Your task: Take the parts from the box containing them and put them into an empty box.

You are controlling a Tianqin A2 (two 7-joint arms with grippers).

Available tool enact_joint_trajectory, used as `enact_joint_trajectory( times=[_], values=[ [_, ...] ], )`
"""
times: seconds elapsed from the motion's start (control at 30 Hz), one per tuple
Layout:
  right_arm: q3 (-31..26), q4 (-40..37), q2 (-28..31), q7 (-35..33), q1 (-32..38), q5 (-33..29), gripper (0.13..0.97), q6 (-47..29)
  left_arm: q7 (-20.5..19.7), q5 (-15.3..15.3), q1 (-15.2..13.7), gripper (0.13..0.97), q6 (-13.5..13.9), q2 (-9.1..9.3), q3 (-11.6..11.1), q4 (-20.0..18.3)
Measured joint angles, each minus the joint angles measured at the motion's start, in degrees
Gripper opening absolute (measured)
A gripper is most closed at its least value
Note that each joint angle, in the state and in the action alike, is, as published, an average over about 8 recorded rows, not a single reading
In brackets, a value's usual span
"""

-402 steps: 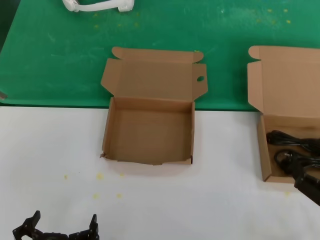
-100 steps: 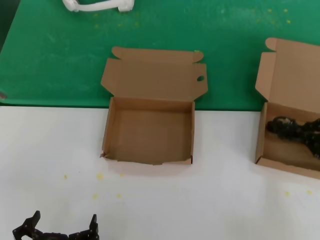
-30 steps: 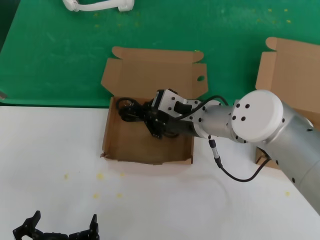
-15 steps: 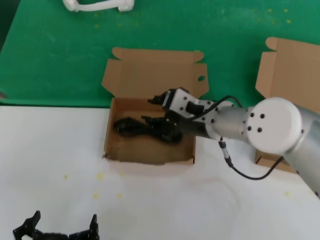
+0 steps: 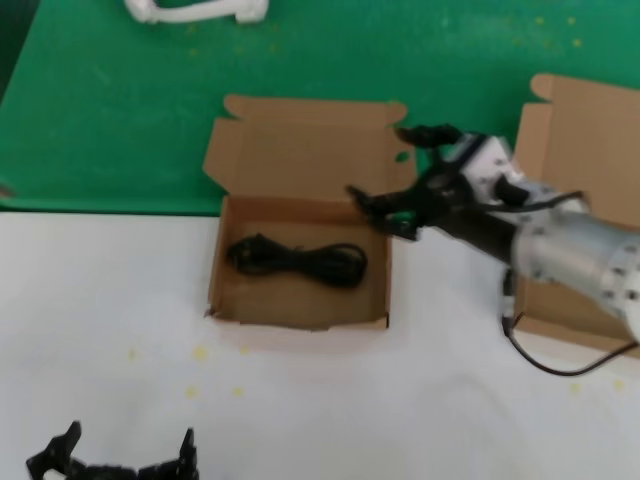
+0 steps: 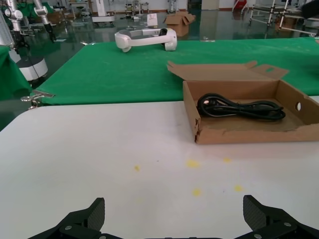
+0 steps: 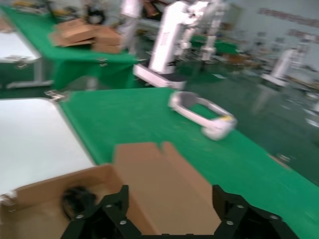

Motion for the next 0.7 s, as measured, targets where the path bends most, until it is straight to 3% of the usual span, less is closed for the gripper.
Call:
enact_joint_trajectory(
  times=[0.23, 0.57, 0.7],
  values=[
    [7.66, 5.27, 3.87, 3.80, -6.68, -0.19, 0.632, 1.89, 0.00, 0.00, 0.00, 0.966, 0.00, 0.00, 0.00, 0.00],
    [9.85, 6.99, 4.15, 2.88, -10.41, 1.61, 0.827, 3.40, 0.00, 0.00, 0.00, 0.966, 0.00, 0.00, 0.00, 0.00],
    [10.87, 7.99, 3.96, 1.56, -12.86, 3.16, 0.866, 4.57, 0.00, -0.01, 0.00, 0.966, 0.00, 0.00, 0.00, 0.00]
  ],
)
